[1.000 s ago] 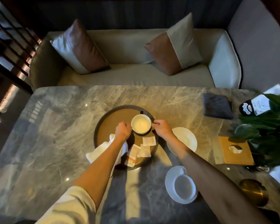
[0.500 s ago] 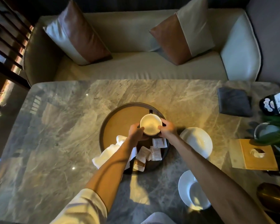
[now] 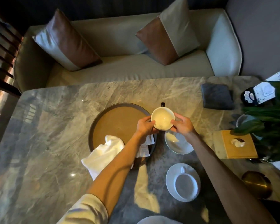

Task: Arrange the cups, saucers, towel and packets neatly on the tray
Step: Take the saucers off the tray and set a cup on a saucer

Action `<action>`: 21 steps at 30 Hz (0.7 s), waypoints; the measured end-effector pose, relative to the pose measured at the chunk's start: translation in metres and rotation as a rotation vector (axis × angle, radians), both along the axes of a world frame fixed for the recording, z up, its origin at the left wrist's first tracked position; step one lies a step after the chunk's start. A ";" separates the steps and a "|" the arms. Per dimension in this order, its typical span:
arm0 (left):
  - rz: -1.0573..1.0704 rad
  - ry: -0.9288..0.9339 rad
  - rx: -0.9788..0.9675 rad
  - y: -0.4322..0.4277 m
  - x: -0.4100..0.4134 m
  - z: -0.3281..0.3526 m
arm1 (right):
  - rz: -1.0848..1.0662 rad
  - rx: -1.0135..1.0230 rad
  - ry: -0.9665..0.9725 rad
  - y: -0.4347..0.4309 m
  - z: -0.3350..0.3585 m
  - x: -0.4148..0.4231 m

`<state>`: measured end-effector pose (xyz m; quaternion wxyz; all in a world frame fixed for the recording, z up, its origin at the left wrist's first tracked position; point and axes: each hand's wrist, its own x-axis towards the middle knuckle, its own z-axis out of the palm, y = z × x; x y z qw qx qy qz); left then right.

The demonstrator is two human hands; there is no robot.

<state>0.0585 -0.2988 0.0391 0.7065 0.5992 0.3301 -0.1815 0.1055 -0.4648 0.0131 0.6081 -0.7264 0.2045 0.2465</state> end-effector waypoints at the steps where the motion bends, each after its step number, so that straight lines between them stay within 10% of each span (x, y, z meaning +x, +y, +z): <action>1: -0.006 -0.007 -0.018 -0.014 -0.002 -0.003 | -0.005 -0.019 0.001 -0.013 0.000 -0.002; 21: 0.012 0.139 -0.040 -0.113 -0.041 -0.037 | 0.069 -0.214 -0.034 -0.105 -0.042 -0.055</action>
